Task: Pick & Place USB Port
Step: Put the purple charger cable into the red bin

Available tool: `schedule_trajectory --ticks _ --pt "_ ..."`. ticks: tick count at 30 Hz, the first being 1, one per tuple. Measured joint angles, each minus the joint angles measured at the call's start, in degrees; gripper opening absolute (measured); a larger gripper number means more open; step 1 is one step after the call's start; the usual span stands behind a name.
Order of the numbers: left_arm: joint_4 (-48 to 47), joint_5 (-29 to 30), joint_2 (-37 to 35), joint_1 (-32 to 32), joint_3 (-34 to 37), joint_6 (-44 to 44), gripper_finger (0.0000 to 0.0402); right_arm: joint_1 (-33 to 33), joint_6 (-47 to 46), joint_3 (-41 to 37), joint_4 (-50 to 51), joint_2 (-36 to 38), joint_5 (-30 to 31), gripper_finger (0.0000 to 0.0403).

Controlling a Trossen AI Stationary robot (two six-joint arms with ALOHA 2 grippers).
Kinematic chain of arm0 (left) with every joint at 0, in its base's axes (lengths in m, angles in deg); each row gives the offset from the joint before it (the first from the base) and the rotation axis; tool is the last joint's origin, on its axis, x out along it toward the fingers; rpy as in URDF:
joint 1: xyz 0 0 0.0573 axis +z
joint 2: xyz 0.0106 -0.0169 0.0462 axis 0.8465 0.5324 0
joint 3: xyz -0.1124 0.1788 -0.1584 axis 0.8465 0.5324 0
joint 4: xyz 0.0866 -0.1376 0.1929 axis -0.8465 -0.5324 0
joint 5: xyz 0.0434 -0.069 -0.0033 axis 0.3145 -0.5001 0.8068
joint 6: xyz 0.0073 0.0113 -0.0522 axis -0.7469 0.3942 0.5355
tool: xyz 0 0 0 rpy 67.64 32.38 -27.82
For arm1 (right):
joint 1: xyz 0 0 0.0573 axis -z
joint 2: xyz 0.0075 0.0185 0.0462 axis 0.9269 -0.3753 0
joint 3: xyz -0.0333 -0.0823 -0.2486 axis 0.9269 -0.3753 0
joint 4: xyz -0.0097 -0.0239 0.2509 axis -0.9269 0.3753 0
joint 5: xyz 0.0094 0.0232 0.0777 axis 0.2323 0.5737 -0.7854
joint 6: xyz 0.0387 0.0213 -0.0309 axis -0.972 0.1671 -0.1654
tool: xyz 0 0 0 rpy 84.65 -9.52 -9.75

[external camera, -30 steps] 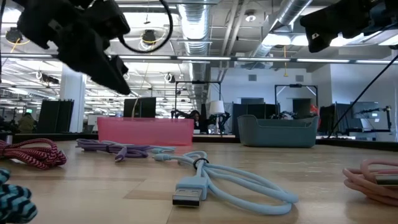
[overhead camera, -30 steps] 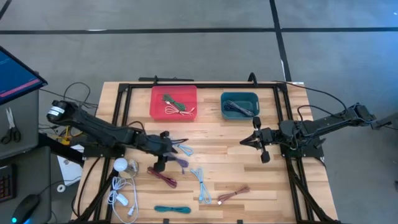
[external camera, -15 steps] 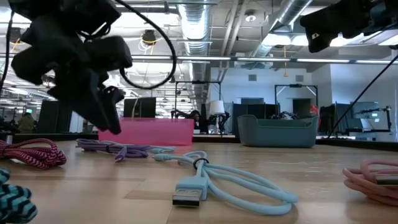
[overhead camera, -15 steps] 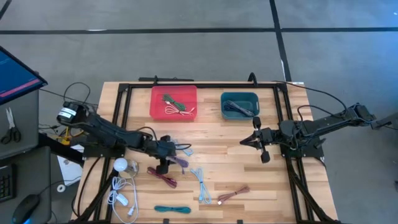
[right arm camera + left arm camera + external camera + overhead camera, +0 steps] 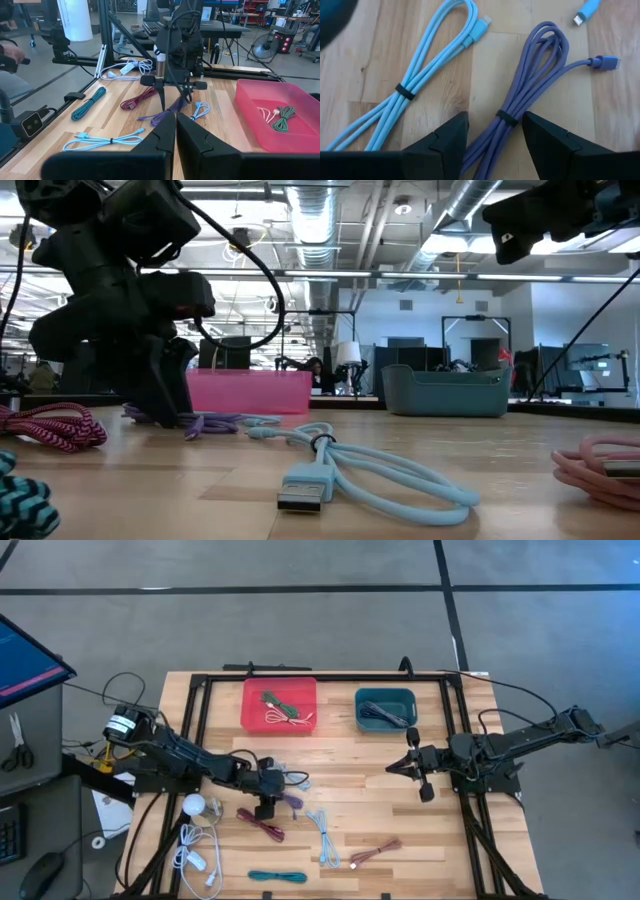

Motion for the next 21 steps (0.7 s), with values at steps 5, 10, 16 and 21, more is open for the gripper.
schedule_trajectory --ticks 5,10,16,21 --pt "0.38 0.58 0.22 0.04 0.0 -0.01 0.0147 0.0 0.0 0.0 0.0 0.02 0.0 0.0008" --pt "0.67 0.86 0.29 0.09 0.0 -0.17 0.0069 0.0 0.0 0.0 -0.01 0.01 0.0 0.0008" --pt "0.75 0.91 -0.48 0.11 0.09 -0.19 0.0023 0.0 0.02 0.0 0.0 0.02 0.0 0.0008" --pt "0.23 1.0 -5.86 0.22 0.48 -2.93 0.0022 0.0 0.02 0.02 0.04 0.02 0.0 0.0008"
